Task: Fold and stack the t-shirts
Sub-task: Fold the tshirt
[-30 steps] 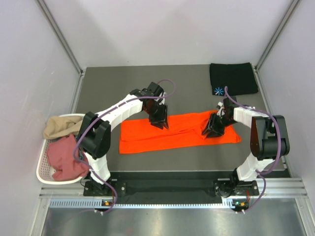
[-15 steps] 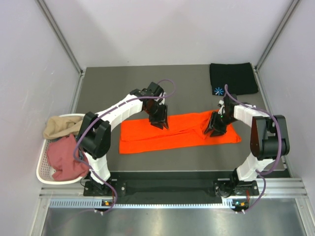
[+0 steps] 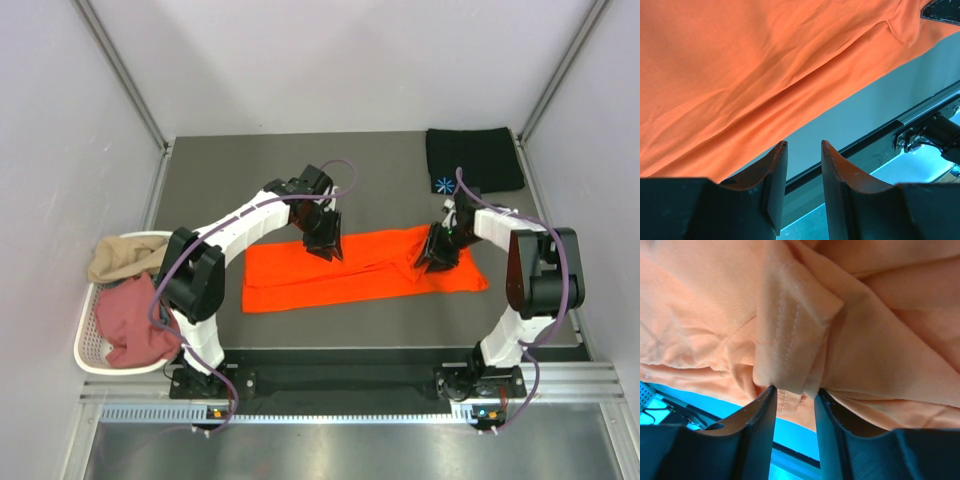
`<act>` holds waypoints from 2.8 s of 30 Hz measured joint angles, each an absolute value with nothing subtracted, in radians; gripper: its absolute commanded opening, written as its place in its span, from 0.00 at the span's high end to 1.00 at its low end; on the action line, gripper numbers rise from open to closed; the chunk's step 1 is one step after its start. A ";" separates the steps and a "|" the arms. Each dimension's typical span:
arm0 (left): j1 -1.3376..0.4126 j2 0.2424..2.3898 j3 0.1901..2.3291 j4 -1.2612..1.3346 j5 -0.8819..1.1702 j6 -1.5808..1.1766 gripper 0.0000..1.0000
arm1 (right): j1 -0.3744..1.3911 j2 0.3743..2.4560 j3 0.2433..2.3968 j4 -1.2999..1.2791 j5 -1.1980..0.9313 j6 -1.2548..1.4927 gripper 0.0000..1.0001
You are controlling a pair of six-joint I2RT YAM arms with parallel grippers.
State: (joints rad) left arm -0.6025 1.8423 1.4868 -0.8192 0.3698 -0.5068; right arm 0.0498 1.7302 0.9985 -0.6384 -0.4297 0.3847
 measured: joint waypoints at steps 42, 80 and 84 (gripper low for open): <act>-0.598 1.842 1.487 -0.808 0.378 -0.525 0.62 | 0.082 1.817 1.296 -0.709 -0.591 0.402 0.51; -0.612 1.884 1.547 -0.808 0.423 -0.523 0.60 | 0.234 1.937 1.256 -0.649 -0.602 0.480 0.52; -0.653 1.954 1.634 -0.785 0.457 -0.521 0.60 | 0.200 1.875 1.293 -0.689 -0.574 0.463 0.50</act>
State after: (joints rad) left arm -0.6533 1.9545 1.6337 -0.7845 0.4568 -0.5209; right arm 0.1997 1.8751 1.2930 -0.6888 -0.5739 0.4633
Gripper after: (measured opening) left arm 0.397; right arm 0.494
